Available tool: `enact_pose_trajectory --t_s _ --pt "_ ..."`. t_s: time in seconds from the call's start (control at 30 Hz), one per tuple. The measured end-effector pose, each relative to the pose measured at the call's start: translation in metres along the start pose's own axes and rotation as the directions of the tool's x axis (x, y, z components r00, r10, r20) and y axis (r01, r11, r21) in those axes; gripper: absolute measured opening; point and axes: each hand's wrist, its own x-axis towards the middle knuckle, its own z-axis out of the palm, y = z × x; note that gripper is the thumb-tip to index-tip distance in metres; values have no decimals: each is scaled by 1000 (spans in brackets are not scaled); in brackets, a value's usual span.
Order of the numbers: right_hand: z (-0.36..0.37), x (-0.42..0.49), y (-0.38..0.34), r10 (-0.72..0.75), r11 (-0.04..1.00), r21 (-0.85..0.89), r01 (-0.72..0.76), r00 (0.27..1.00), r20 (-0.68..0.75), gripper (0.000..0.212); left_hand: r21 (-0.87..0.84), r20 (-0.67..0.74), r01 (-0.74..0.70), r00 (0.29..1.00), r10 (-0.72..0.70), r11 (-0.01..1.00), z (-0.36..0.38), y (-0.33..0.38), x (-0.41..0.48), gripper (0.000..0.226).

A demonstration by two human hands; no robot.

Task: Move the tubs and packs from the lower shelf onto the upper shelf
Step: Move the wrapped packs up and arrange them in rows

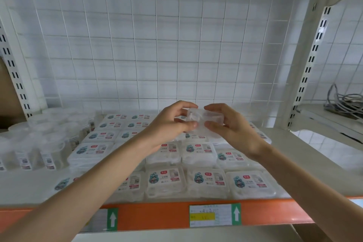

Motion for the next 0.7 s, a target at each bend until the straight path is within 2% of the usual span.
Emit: enact_pose_trajectory --t_s 0.17,0.33,0.53,0.7 --pt "-14 -8 4 24 985 167 -34 998 61 44 -36 -12 18 1000 -19 999 6 4 -2 44" --pt "-18 -11 5 107 974 201 -105 994 -1 28 -55 -59 1 998 -4 999 15 5 -2 43" --pt "-21 -18 10 71 975 209 -73 997 16 22 -36 -79 32 996 -35 999 21 1 -5 44" --pt "-25 -18 8 7 965 262 -17 999 39 25 -29 -139 118 983 -121 993 14 3 -8 30"
